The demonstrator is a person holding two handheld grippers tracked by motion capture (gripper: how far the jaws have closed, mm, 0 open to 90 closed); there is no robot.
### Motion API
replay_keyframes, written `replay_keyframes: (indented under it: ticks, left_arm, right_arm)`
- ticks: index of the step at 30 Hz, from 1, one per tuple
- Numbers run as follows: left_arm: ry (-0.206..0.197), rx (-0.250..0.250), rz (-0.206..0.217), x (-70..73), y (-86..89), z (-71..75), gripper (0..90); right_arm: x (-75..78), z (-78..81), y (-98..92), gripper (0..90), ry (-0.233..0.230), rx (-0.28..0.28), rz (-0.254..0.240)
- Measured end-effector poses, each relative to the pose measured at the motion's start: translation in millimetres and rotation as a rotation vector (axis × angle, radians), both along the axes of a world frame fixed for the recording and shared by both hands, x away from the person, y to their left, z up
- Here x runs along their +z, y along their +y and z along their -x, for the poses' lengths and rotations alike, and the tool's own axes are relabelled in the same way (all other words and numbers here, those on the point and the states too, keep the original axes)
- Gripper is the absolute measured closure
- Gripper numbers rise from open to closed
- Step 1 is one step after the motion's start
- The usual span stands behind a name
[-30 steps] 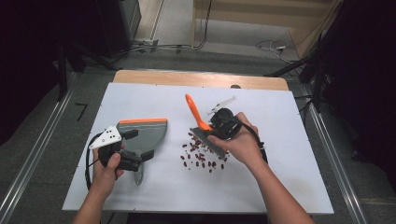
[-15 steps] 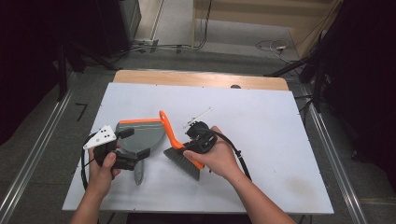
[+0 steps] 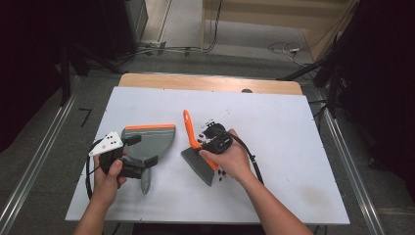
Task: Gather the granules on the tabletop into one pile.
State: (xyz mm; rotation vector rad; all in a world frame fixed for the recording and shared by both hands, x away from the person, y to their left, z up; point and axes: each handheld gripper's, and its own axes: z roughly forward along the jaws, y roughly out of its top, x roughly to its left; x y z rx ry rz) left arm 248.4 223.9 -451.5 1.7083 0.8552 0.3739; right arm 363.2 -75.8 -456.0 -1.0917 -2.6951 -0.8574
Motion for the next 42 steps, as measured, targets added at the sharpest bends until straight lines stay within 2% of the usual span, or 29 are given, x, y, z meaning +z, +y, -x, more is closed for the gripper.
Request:
replay_keyframes:
  ticks: [17, 22, 39, 42]
  left_arm:
    - [0.005, -0.001, -0.01, -0.8, -1.1, 0.0, 0.0]
    - [0.007, -0.001, -0.011, -2.0, -1.2, -0.4, 0.0]
    - [0.008, -0.001, -0.014, -2.5, -1.7, -0.1, 0.0]
    - [0.009, 0.0, -0.012, -2.6, -1.6, -0.1, 0.0]
  right_arm:
    - [-1.0, -24.5, -38.6, 67.3, -0.028, -0.116, 0.021]
    - [-2.2, -29.4, -50.3, 67.2, -0.018, -0.154, 0.011]
    - [-1.2, -37.4, -77.3, 67.3, -0.018, -0.227, -0.002]
    - [0.3, -36.5, -78.5, 67.6, -0.006, -0.243, -0.024]
